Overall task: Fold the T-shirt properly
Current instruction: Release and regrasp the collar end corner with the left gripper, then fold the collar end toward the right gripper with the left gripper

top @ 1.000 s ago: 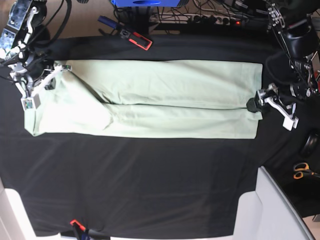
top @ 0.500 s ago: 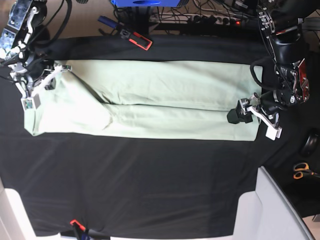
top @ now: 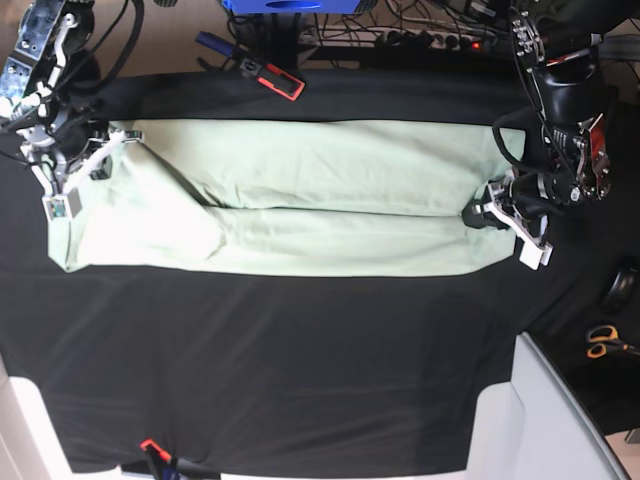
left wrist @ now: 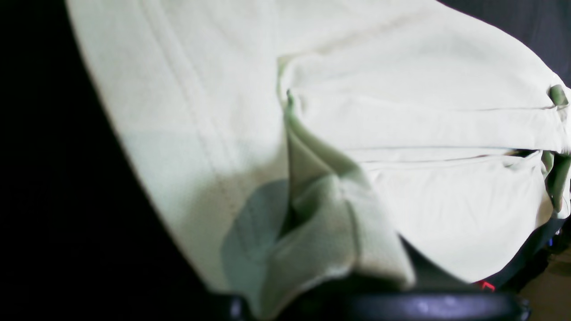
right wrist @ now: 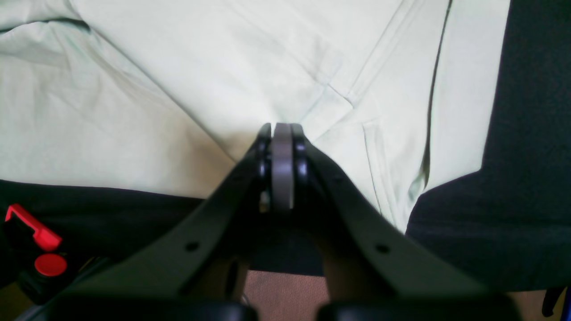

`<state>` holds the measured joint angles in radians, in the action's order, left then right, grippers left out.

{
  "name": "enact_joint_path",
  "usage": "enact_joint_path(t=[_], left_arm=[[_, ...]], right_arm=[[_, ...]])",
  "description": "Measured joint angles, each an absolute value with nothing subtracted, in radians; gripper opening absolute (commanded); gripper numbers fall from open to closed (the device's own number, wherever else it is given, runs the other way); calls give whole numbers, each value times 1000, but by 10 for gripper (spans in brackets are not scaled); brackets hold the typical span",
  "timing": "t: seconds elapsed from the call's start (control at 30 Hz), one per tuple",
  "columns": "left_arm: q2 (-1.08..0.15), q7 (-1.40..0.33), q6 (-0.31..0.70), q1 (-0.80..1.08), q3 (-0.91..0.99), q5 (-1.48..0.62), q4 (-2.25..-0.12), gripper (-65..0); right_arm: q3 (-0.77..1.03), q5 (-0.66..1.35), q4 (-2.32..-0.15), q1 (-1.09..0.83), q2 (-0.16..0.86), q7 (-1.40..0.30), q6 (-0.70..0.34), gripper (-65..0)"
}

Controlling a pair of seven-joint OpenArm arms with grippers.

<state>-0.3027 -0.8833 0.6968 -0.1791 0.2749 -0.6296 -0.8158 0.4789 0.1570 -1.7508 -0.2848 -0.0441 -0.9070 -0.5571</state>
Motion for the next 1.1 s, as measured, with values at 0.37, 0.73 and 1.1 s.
enact_joint_path(t=[0.37,0.73,1.1], left_arm=[[-334,-1018,693,-32,269,-608,-1240,-650],[-252,-1087,577,-33,-6,-609,-1409,-650],[-154,-1089,575,-68,-210,-610,-1411,-650]], right_arm=[[479,157,-1751,-282,-45,-904,-557,-650],[477,157,-1751,-264,-48,-908,-557,-650],[477,157,-1751,-266,-44,-908,-557,-650]])
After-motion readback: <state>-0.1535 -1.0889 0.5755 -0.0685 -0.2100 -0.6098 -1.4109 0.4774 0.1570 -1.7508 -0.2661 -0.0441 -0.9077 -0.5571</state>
